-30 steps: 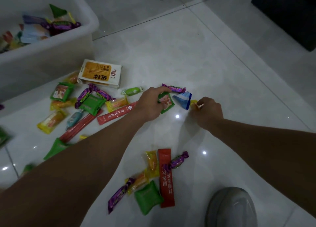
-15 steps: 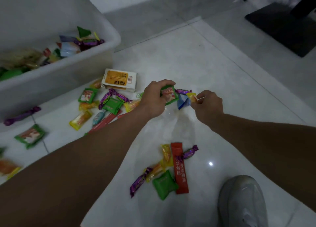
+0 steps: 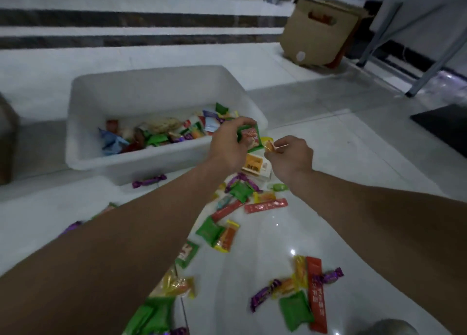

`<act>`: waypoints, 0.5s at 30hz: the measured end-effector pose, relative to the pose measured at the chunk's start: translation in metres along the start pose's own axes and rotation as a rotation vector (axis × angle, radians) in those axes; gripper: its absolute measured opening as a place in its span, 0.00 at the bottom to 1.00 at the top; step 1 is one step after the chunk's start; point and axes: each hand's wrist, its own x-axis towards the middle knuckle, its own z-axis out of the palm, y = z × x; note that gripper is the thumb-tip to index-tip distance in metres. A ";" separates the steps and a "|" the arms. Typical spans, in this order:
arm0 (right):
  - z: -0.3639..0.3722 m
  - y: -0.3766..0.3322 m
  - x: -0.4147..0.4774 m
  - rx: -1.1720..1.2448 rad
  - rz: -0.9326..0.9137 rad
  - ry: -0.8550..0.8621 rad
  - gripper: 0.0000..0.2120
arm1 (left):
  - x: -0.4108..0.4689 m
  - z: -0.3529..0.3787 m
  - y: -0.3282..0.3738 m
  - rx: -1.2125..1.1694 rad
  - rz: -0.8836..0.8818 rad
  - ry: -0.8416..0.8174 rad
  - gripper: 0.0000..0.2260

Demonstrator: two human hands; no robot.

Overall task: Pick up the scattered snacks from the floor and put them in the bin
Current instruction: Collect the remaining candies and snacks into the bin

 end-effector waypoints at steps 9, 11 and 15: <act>0.058 -0.099 -0.015 0.053 -0.170 -0.117 0.08 | -0.002 -0.125 -0.041 0.061 -0.154 0.235 0.12; 0.070 -0.114 -0.014 0.047 -0.183 -0.134 0.08 | -0.003 -0.143 -0.052 0.058 -0.179 0.269 0.12; 0.091 -0.134 -0.008 0.021 -0.213 -0.159 0.07 | -0.002 -0.170 -0.070 0.115 -0.233 0.286 0.10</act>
